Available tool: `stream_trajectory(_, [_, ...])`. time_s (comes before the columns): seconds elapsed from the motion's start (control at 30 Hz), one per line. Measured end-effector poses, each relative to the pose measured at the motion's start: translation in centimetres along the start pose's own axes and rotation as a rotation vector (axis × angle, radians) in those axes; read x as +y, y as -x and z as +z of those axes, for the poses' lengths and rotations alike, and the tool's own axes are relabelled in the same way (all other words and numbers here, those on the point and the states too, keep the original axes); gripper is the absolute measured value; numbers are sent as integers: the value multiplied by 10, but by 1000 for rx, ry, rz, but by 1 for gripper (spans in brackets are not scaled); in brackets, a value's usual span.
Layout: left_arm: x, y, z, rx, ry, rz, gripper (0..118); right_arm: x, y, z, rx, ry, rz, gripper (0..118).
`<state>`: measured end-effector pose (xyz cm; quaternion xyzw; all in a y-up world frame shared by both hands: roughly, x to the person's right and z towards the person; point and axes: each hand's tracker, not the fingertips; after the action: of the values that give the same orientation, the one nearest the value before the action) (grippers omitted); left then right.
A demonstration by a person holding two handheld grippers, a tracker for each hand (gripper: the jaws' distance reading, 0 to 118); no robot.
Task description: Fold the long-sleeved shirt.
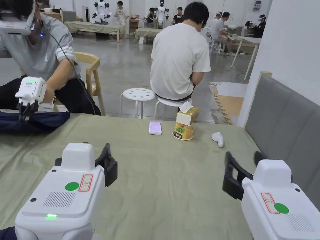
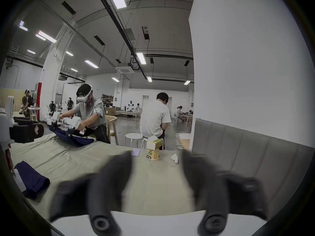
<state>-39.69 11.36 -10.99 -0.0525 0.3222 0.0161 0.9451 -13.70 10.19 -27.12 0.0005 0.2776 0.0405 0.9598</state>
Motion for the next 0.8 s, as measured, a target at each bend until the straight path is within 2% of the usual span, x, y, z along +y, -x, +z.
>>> stream_trajectory(0.03, [0, 0, 0, 0, -6, 0, 58, 1, 0, -1, -3, 4, 0, 87])
stream_trajectory(0.07, [0, 1, 0, 2, -25, -2, 77, 1, 0, -1, -3, 5, -1, 112])
stream_trajectory(0.1, [1, 1, 0, 4, -30, -7, 98, 1, 4, 2, 10, -27, -4, 118])
stream_trajectory(0.13, [3, 0, -1, 12, -28, -18, 111, 2, 8, 3, -14, -18, 3, 118])
stream_trajectory(0.23, [3, -5, 2, 37, -58, -66, 111, 5, 11, 3, -12, -13, 5, 118])
stream_trajectory(0.33, [5, -1, 2, 46, -34, 1, 111, 4, 10, 1, -8, -12, 10, 118])
stream_trajectory(0.43, [7, -2, 0, 34, -18, 4, 111, 0, 11, 3, -27, -33, 58, 118])
stream_trajectory(0.8, [-1, 4, 8, 67, -47, -48, 111, -5, 13, 1, -46, -24, 54, 118])
